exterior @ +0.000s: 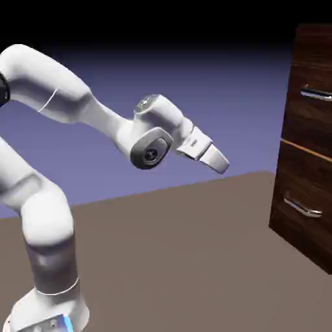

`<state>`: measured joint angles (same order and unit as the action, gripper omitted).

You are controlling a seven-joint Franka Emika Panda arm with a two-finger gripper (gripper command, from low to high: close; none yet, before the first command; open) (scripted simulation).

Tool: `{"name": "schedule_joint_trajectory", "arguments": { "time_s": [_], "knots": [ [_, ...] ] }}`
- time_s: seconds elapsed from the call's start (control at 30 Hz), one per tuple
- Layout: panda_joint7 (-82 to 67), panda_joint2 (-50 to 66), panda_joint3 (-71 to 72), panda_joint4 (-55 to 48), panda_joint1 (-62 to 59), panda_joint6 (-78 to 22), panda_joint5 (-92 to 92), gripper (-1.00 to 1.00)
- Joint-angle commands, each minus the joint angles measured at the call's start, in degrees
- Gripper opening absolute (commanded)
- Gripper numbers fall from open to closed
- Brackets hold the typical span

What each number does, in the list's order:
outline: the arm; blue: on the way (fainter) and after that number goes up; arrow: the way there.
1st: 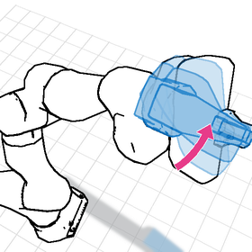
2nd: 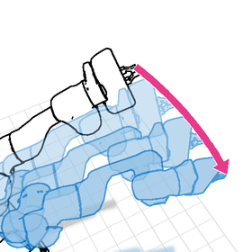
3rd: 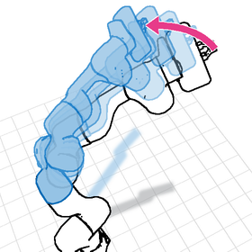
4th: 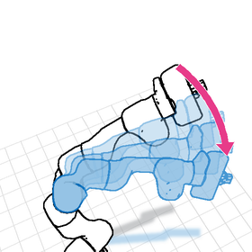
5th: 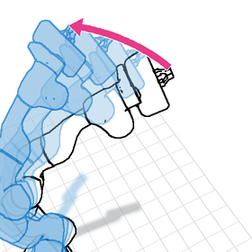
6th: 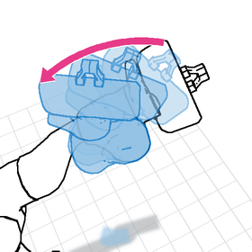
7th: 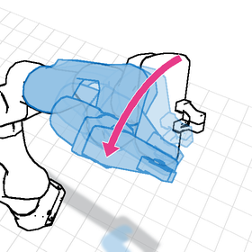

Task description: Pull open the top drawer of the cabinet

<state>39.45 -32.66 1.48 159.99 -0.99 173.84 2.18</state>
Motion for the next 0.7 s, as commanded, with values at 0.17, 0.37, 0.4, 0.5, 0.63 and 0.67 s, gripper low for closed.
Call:
{"name": "schedule_joint_trajectory", "arguments": {
  "time_s": [0.17, 0.37, 0.4, 0.5, 0.63, 0.67],
  "knots": [
    [-14.95, 0.00, 7.37, -5.04, -8.36, -0.84, 10.84, 0.00],
    [-29.90, -0.01, 14.74, -10.08, -16.71, -1.67, 21.67, 0.00],
    [-32.40, -0.01, 15.97, -10.92, -18.10, -1.81, 23.47, 0.00],
    [-39.87, -0.01, 19.65, -13.44, -22.28, -2.23, 28.89, 0.00],
    [-49.84, -0.01, 24.56, -16.79, -27.85, -2.79, 36.11, 0.00],
    [-52.33, -0.01, 25.79, -17.63, -29.24, -2.93, 37.92, 0.00]
  ]
}}
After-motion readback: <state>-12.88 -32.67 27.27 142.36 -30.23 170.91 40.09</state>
